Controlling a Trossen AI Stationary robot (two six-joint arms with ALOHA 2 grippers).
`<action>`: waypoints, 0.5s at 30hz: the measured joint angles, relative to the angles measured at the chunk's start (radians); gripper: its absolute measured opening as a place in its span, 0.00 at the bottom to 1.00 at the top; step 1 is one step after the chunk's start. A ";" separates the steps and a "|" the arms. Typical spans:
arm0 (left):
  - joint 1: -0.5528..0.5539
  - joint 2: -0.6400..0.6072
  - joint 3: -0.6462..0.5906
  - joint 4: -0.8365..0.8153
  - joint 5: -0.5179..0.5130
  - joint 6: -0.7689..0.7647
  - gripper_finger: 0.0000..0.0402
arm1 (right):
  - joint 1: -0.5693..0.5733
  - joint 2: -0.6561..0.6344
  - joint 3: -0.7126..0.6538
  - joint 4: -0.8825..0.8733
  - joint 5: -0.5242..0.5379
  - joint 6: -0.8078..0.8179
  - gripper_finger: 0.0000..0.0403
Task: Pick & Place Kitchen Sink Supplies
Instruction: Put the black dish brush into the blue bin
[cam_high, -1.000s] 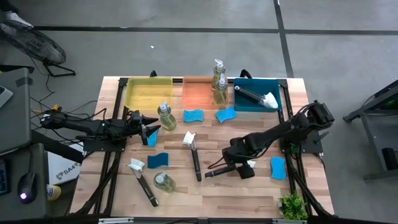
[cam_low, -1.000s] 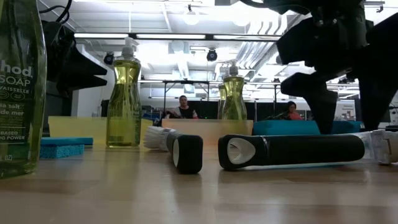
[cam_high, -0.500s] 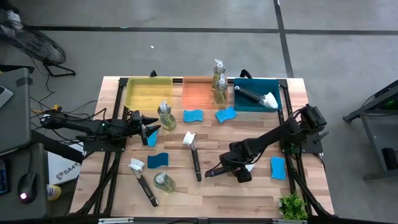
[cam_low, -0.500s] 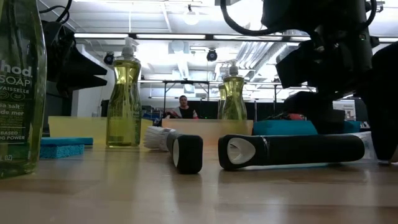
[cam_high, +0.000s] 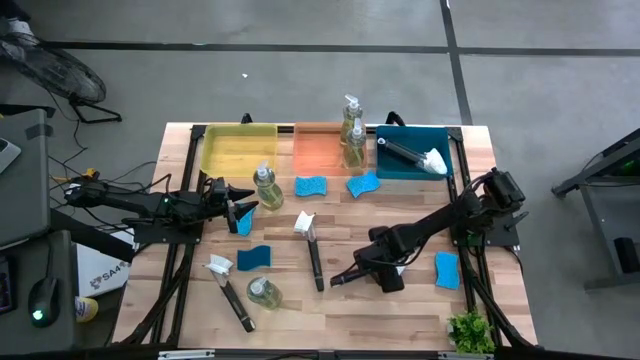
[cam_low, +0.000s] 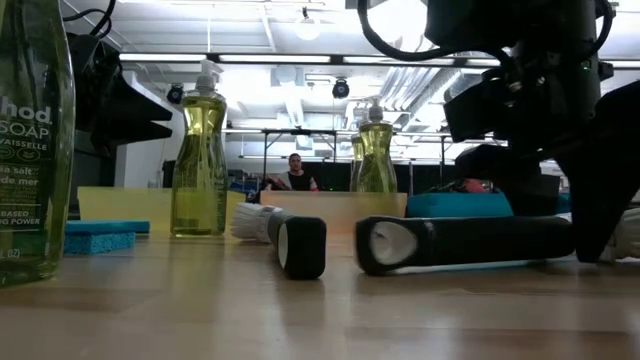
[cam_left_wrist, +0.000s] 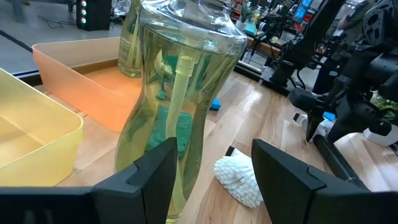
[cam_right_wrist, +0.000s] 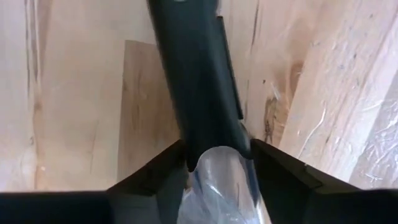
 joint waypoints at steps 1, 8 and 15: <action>0.000 0.000 0.000 0.000 0.000 0.000 0.50 | 0.000 0.000 0.000 0.000 -0.002 0.001 0.40; 0.000 0.000 0.000 0.000 0.000 0.000 0.50 | -0.004 -0.012 0.010 -0.010 -0.022 0.004 0.32; 0.000 0.000 0.000 0.000 0.000 0.000 0.50 | -0.038 -0.085 0.058 -0.138 -0.002 0.069 0.34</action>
